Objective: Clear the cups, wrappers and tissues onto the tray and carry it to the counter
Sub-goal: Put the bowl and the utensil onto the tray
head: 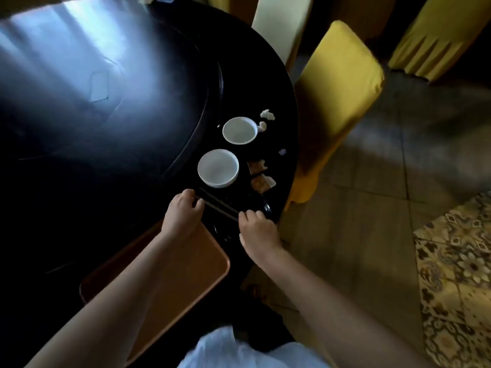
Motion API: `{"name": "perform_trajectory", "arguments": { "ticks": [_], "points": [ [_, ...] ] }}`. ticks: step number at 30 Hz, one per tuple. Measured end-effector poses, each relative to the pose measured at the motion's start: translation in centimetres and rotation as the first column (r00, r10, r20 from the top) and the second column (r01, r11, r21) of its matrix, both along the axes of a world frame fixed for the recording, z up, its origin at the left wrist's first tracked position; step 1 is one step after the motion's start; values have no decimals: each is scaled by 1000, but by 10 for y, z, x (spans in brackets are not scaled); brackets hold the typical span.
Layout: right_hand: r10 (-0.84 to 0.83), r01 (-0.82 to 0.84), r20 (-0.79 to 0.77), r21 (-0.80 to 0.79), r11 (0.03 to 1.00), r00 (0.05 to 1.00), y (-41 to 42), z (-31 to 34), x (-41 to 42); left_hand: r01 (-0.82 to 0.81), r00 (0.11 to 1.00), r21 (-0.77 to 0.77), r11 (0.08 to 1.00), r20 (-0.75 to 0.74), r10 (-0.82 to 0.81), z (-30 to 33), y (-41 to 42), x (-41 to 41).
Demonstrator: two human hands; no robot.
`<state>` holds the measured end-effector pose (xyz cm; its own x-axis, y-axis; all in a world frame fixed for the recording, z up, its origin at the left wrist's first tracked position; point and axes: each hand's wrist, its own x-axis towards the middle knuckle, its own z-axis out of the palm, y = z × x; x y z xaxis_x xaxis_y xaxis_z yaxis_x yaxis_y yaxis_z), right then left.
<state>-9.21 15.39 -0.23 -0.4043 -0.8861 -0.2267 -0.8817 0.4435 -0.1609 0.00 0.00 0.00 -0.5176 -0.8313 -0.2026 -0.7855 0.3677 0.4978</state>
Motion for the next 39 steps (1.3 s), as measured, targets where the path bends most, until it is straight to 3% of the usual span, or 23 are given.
{"name": "perform_trajectory", "arguments": {
  "ticks": [4, 6, 8, 10, 14, 21, 28, 32, 39],
  "points": [
    [45, -51, 71, 88, 995, 996, -20, -12, -15, -134, 990, 90, 987, 58, 129, -10, -30, -36],
    [64, -65, 14, 65, 996, 998, -26, -17, -23, -168, 983, 115, 979, 89, 158, -17, -44, -50],
    [71, -69, -28, 63, 996, 997, -29, -19, -29, -185, 982, 137, 973, 73, 176, -22, -54, -60],
    [89, -91, 26, 90, 992, 996, -31, -25, -30, -230, 972, 222, 947, 10, 234, -31, -63, -66],
    [46, -52, 72, 84, 995, 996, -30, -26, -44, -350, 900, 472, 809, -70, 430, -45, -70, -70],
    [20, -85, 333, 182, 980, 943, -29, -28, -68, -362, 830, 695, 621, -63, 554, -42, -75, -73],
    [-118, 8, 664, 167, 986, 738, 11, -17, -101, -343, 798, 699, 628, -137, 587, -39, -60, -68],
    [-200, 67, 836, 193, 979, 512, 28, -3, -107, -319, 707, 721, 615, -251, 661, -23, -41, -53],
    [-103, 300, 963, 25, 954, 250, 10, 8, -92, -357, 579, 721, 593, -327, 747, -1, -11, 12]
  ]
}}
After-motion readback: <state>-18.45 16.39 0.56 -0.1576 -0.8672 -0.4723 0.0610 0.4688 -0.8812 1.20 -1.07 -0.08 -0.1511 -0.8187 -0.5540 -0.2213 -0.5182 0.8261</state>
